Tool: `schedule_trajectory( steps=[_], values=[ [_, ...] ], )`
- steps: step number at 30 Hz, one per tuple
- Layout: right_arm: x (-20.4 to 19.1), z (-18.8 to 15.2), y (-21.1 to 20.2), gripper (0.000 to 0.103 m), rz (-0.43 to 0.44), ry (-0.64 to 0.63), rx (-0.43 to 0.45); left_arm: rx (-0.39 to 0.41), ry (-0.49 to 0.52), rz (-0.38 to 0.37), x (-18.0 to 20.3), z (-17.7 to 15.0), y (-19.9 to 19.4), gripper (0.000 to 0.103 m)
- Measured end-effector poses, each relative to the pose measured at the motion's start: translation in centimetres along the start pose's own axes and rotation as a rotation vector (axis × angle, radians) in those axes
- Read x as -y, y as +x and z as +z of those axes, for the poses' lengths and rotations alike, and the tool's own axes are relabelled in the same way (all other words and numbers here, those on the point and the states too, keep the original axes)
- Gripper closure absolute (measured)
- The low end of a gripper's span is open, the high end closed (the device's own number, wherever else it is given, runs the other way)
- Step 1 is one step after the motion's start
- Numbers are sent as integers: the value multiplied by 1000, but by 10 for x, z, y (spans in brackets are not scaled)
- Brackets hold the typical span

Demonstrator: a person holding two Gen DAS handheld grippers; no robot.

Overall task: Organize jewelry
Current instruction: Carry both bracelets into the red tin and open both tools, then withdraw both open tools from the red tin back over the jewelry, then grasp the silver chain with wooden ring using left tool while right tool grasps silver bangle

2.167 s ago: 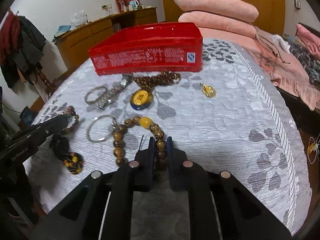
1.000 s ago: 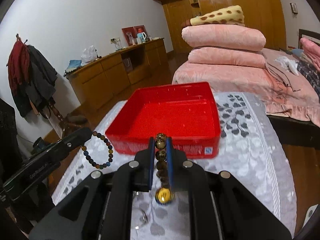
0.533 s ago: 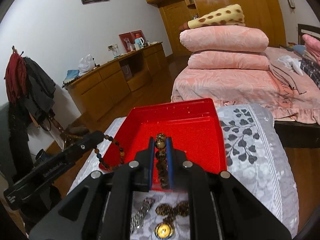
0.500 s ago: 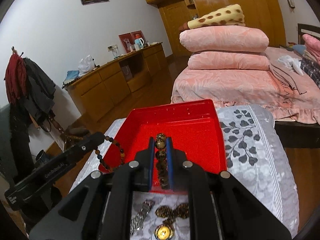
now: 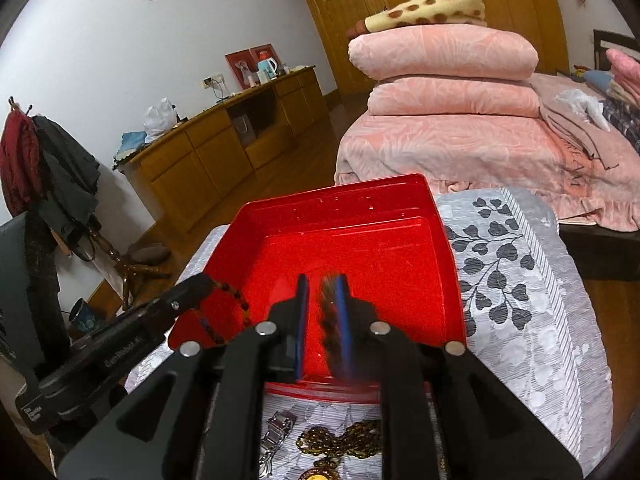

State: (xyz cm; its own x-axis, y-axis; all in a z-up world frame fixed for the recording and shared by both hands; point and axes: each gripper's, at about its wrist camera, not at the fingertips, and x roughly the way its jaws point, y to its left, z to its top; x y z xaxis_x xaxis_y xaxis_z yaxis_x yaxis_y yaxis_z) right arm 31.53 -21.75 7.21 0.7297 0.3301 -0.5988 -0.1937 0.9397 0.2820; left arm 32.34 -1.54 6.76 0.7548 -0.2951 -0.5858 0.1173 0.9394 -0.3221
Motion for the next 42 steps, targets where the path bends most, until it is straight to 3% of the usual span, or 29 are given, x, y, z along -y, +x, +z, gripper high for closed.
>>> schedule_trajectory(
  steps=[1, 2, 6, 11, 19, 29, 42],
  values=[
    [-1, 0, -2, 69, -1, -2, 4, 0, -4, 4, -1, -1, -2, 71],
    [-1, -1, -4, 67, -6, -3, 12, 4, -7, 9, -1, -1, -4, 63],
    [1, -8, -19, 67, -10, -1, 28, 31, 26, 22, -1, -7, -27, 62],
    [-1, -38, -47, 55, -40, -47, 53, 60, 92, 53, -10, -30, -67, 52],
    [-4, -105, -74, 53, -52, -96, 7, -4, 98, 153, -43, -94, -107, 52],
    [-19, -161, -81, 53, -54, -130, -50, -105, 128, 191, -44, -156, -112, 52],
    [-25, -183, -79, 53, -46, -143, -92, -116, 122, 175, -46, -176, -114, 52]
  ],
)
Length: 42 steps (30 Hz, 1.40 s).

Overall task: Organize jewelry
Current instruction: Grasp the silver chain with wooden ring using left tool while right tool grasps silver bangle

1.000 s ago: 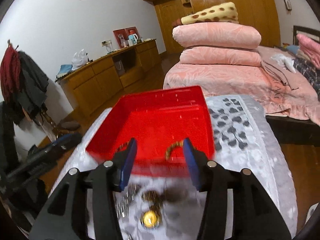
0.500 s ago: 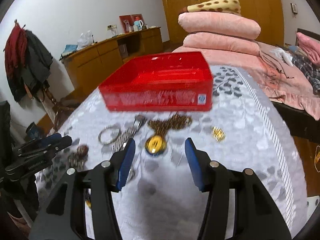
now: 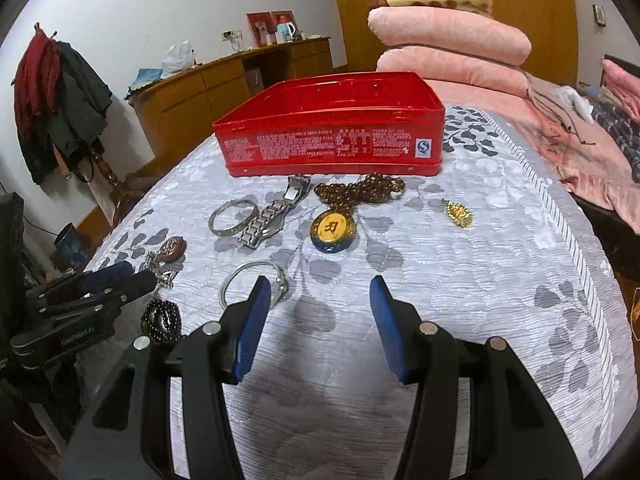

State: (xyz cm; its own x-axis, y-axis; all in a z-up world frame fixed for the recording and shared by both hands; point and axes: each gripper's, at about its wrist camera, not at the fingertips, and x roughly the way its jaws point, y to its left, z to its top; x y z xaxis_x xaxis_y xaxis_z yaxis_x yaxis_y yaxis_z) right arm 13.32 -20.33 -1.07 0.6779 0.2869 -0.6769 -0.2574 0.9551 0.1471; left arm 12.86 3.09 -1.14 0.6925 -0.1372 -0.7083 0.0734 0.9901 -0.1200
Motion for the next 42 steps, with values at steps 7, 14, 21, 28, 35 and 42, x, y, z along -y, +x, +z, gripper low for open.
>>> schedule_trajectory(
  steps=[7, 14, 21, 28, 35, 42],
  values=[
    [1, 0, 3, 53, -1, -1, -9, 4, -19, -34, -5, 6, 4, 61],
    [0, -1, 6, 53, -3, -6, -17, -4, -24, -83, -3, 11, 10, 78],
    [-2, 0, 6, 52, -4, -12, -20, -20, -38, -127, -2, 11, 10, 80],
    [-2, 0, 6, 52, -4, -12, -20, -34, -66, -143, -6, 12, 11, 79],
    [-2, -1, 8, 52, -7, -9, -25, -21, -58, -163, -5, 10, 9, 82],
    [-3, 0, 5, 52, 1, -11, -21, 46, -92, -186, -14, 16, -14, 85]
  ],
)
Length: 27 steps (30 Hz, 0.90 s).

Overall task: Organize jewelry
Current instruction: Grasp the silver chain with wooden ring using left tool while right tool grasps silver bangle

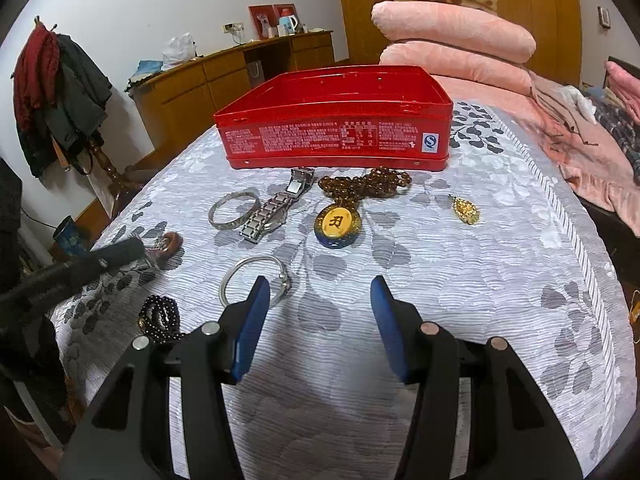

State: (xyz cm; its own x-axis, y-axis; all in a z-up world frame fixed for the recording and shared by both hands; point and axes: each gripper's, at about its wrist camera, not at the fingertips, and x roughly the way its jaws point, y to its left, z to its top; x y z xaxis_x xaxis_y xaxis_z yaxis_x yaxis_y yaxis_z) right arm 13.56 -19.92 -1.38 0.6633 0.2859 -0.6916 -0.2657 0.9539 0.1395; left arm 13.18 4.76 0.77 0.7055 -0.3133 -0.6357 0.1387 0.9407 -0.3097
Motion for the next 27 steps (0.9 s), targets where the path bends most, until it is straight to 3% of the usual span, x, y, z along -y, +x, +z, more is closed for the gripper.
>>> schedule_trajectory(
  steps=[6, 11, 22, 27],
  values=[
    [-7, 1, 3, 52, 52, -3, -19, 67, -23, -9, -6, 10, -22, 85],
    [-14, 3, 6, 49, 69, -14, -28, 90, -41, -66, -5, 13, -28, 86],
    [-22, 8, 18, 49, 71, -28, -64, 65, -21, -14, -2, 8, -8, 86],
    [-28, 10, 26, 48, 70, -44, -87, 89, 4, 13, 1, 9, -9, 86]
  ],
)
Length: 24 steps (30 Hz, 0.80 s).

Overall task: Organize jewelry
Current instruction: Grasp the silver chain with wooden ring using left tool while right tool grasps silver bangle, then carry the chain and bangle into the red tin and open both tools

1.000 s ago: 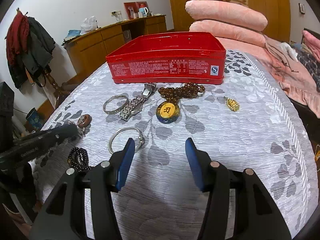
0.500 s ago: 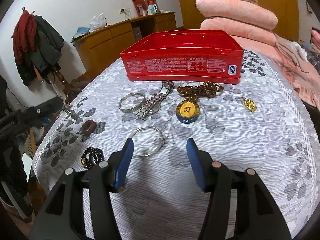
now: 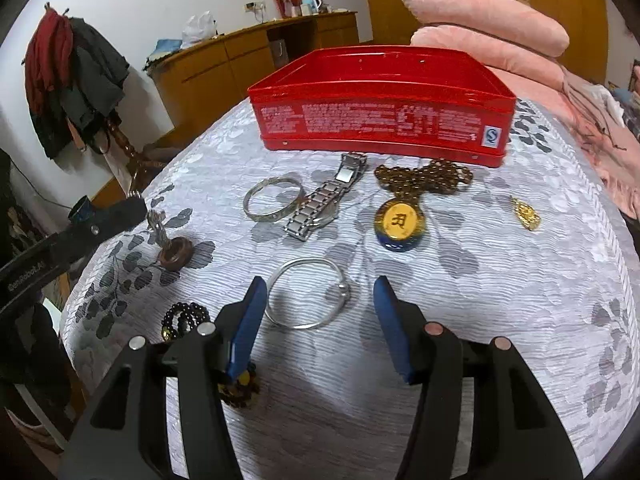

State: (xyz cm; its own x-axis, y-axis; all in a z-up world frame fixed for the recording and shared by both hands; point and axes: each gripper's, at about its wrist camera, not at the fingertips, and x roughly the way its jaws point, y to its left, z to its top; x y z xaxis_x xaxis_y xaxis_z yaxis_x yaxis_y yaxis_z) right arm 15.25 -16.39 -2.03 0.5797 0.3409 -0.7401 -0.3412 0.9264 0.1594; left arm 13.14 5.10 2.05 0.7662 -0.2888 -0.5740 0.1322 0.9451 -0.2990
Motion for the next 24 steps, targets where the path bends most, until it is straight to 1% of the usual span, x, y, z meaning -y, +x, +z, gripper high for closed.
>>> schedule_trajectory(
  steps=[8, 13, 15, 17, 21, 24],
  values=[
    [-11, 3, 8, 44, -47, -30, -30, -12, 10, 14, -3, -1, 4, 86],
    [-19, 4, 13, 44, -97, -58, -44, -17, 20, 23, -6, -4, 4, 86],
    [-21, 4, 14, 46, -115, -66, -46, -19, 22, 24, -7, -5, 5, 86],
    [-24, 3, 14, 53, -124, -77, -47, -18, 20, 25, -9, -5, 4, 86],
    [-25, 3, 14, 54, -132, -71, -46, -15, 16, 20, -11, -5, 1, 86],
    [-23, 4, 12, 54, -120, -55, -44, -11, 16, 17, -12, -5, -1, 86]
  ],
)
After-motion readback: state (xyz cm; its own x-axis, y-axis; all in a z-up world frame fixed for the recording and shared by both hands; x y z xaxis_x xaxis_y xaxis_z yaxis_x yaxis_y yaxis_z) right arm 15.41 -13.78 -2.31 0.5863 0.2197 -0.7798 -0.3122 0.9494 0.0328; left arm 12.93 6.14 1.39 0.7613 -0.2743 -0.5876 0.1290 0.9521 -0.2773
